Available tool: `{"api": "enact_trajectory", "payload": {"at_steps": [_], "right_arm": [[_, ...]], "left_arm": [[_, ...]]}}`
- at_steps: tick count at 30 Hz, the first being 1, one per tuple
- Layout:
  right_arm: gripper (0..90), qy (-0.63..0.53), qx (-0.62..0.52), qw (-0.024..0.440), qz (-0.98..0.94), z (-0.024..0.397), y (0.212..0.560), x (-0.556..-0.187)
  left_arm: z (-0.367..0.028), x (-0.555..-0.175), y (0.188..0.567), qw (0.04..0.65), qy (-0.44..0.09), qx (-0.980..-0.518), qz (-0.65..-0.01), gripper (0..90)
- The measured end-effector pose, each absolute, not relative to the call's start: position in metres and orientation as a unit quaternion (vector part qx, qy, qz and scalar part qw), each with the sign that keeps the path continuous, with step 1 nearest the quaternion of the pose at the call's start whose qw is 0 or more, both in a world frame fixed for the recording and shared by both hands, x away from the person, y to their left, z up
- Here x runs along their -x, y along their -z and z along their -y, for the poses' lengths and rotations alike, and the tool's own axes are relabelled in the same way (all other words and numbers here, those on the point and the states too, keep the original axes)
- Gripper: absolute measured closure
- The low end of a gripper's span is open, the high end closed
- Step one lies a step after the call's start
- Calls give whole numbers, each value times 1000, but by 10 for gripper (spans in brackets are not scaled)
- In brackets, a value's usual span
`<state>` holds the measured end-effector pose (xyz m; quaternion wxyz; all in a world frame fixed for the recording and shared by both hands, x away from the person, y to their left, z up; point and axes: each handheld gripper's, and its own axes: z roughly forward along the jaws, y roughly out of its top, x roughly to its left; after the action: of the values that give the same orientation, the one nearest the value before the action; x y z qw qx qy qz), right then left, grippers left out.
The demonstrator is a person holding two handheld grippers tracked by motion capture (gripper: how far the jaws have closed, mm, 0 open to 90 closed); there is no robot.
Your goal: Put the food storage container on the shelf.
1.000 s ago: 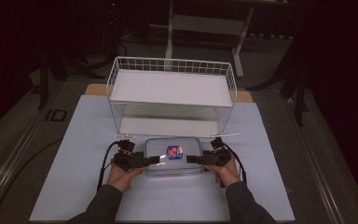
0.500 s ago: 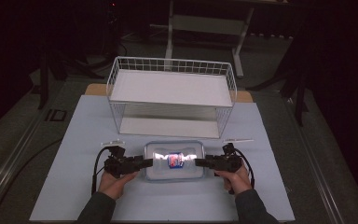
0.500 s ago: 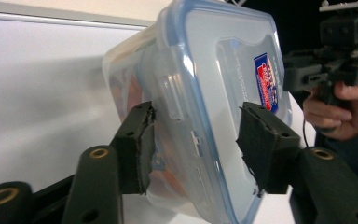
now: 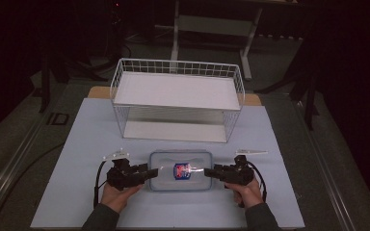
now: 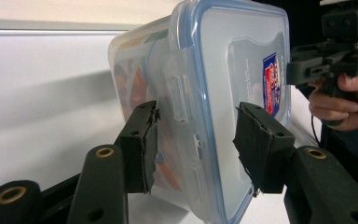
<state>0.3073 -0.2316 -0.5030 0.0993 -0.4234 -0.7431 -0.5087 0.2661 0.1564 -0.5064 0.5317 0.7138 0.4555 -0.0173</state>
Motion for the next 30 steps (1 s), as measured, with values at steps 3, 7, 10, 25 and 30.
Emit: {"api": "enact_trajectory", "payload": {"at_steps": [3, 7, 10, 25, 30], "right_arm": [[478, 513, 423, 92, 741, 232, 503, -304], [482, 514, 422, 88, 742, 231, 502, -301], [482, 513, 422, 84, 743, 230, 500, -300], [483, 524, 415, 63, 741, 230, 490, -298], [484, 528, 408, 52, 743, 229, 483, -297]], "left_arm": [[-156, -264, 506, 531, 15, -713, -458, 504], [-156, -263, 504, 528, 15, -714, -459, 509], [-156, -263, 504, 527, 16, -715, -460, 509], [-156, -265, 494, 526, 8, -722, -450, 512], [-156, -266, 488, 530, 6, -722, -445, 513]]}}
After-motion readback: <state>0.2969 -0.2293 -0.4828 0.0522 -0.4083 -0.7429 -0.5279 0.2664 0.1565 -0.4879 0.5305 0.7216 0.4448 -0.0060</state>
